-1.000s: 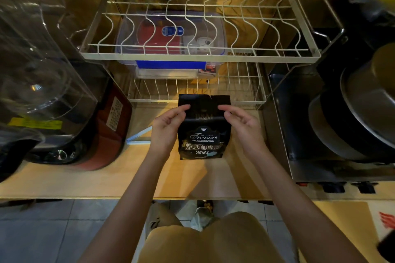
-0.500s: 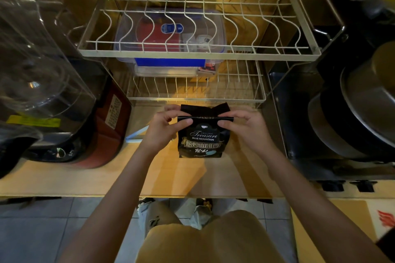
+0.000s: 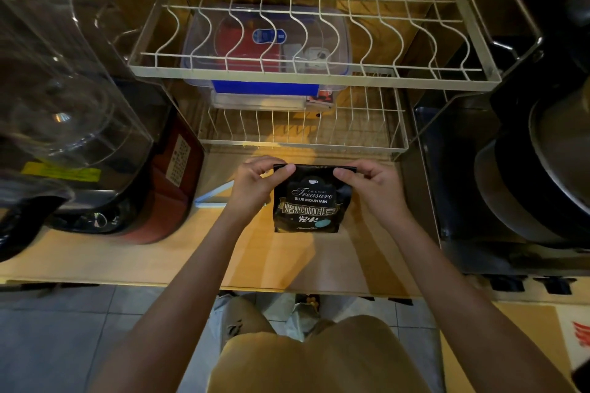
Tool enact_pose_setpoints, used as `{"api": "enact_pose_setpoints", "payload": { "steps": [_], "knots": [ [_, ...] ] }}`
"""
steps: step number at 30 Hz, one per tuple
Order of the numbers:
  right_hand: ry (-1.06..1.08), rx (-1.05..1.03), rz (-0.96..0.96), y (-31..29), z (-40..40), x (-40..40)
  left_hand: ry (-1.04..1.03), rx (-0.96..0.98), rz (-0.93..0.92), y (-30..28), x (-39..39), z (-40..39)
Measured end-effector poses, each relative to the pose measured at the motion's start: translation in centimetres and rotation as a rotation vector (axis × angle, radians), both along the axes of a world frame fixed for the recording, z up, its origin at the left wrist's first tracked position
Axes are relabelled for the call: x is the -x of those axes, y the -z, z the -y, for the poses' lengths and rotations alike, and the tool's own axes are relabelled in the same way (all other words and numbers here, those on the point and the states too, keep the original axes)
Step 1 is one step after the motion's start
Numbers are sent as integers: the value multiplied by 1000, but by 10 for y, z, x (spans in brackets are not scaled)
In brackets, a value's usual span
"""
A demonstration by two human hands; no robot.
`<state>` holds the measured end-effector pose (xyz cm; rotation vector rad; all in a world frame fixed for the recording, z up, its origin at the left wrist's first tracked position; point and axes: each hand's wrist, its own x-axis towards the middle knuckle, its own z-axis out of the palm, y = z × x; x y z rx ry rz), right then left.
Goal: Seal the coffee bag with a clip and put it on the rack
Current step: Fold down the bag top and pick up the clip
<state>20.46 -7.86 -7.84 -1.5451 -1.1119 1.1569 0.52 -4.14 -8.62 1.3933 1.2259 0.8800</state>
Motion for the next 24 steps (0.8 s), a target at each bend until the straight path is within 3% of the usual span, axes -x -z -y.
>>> {"api": "enact_pose_setpoints", "payload": {
  "steps": [2,4,7,9,12,21,24],
  "knots": [
    [-26,-18,50,1,-2,-2,64,63,37,2,10,1],
    [-64,-36,69,0,-3,-4,-14,103,-39,10,26,1],
    [-96,-42,47,-1,-3,-5,-127,-52,-517,37,60,8],
    [-103,-30,23,-1,-4,-5,-22,-107,-795,60,81,15],
    [-102,-9,-33,2,-5,-6,69,-74,-938,81,95,22],
    [-94,13,-28,6,-4,-7,-64,-30,-996,94,90,23],
    [-99,2,-20,4,-3,-6,-172,-6,-778,84,81,27]
  ]
}}
